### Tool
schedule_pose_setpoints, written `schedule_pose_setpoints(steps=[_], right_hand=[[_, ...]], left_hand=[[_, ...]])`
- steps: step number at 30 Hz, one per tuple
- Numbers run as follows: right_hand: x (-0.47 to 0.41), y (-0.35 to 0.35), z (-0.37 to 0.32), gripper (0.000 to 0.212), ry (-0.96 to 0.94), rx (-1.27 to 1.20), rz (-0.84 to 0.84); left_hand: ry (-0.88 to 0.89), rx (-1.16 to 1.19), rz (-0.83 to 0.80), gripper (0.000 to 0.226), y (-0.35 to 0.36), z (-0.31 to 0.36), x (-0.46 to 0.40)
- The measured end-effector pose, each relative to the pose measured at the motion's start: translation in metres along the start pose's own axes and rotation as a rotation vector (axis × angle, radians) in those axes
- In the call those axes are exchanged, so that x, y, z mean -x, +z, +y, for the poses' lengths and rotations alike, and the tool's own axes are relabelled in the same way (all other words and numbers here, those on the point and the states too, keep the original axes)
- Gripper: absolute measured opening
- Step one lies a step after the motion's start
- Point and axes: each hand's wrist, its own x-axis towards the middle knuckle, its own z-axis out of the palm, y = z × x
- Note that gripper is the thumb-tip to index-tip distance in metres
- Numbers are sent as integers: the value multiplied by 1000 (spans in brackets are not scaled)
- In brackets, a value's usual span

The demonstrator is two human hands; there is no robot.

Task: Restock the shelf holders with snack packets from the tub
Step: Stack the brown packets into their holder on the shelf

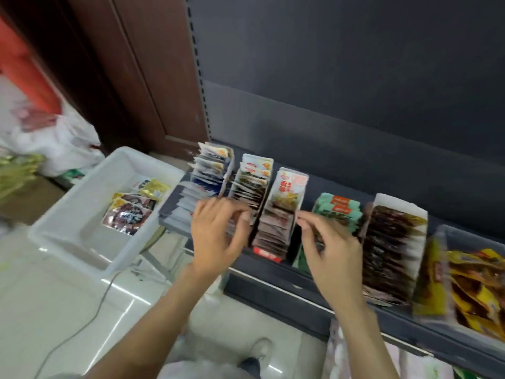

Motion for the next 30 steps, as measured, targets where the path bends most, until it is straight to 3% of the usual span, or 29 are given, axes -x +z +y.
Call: schedule_pose_setpoints(steps=[3,5,9,12,18,21,26,30], right_hand=[[-7,61,-59,22,-141,-8,-110],[-11,106,-96,22,-215,-34,-182],[-21,211,-159,26,-257,-44,-349],[-32,304,-185,23,-183,8,-586],[-70,459,-169,35,59,161,-905],[-86,508,-150,43,119,218,-956],[-88,551,-139,84,94,318,-1122],[-72,558,-142,88,108,499,-962]], left_hand=[[-122,-135,79,11,-71,-66,20],[-242,-263,40,9,-112,-118,31],[-629,-458,-311,34,-167,-241,46],[-778,-482,-572,41,-180,-323,52],[-1049,-447,-824,62,-156,-427,66],[-1171,-399,-813,73,-137,-448,79],[-1194,-443,-711,84,-127,-462,90],[-1326,-279,-574,84,-124,-463,88]])
